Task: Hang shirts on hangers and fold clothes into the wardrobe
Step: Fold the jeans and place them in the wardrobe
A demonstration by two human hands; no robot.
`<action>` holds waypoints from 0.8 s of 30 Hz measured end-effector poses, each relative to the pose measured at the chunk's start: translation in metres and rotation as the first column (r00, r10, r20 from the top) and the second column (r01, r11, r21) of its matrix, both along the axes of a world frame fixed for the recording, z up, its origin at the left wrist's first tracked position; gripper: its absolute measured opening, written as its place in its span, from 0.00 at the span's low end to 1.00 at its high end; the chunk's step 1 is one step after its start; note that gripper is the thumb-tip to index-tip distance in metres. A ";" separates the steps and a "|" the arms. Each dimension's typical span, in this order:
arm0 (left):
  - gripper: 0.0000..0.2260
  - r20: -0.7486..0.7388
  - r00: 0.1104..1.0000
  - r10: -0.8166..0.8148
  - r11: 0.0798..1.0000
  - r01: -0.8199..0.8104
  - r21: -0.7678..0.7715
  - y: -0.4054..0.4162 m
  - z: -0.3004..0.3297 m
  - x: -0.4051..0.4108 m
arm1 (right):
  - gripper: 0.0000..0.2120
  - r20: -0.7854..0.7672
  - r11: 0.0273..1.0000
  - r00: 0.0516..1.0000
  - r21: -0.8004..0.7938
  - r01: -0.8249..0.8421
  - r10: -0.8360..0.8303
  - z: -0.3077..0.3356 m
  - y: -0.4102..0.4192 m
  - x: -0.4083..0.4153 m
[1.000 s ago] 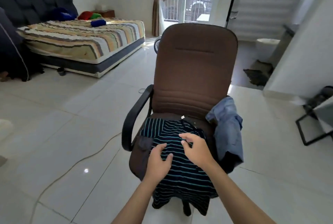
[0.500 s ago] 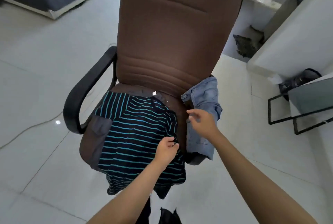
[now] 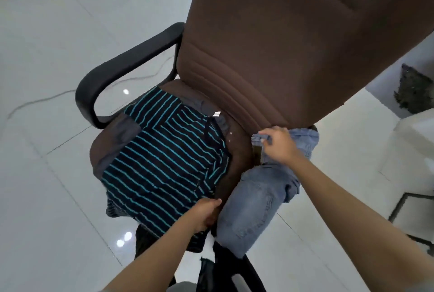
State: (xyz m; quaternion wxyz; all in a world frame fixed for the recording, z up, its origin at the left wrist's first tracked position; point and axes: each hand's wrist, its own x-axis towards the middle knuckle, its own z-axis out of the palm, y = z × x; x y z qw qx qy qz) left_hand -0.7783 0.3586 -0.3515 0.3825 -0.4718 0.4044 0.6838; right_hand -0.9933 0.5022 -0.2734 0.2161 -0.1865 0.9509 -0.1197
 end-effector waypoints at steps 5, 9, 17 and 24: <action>0.14 0.138 0.971 0.195 0.977 -0.205 0.058 0.030 -0.003 -0.009 | 0.18 0.041 0.941 0.976 0.257 -0.219 0.216 -0.016 0.010 -0.048; 0.11 0.215 0.937 0.275 0.960 -0.282 -0.002 0.028 -0.005 -0.011 | 0.18 0.103 0.899 0.955 0.325 -0.296 0.277 -0.028 0.012 -0.064; 0.18 0.072 0.851 0.521 0.850 -0.510 -0.130 0.024 0.001 -0.015 | 0.15 0.083 0.804 0.923 0.467 -0.369 0.376 -0.038 0.007 -0.076; 0.22 -0.199 0.757 0.623 0.762 -0.645 -0.067 0.011 0.029 -0.034 | 0.09 0.197 0.879 0.925 0.299 -0.371 0.324 -0.031 0.009 -0.082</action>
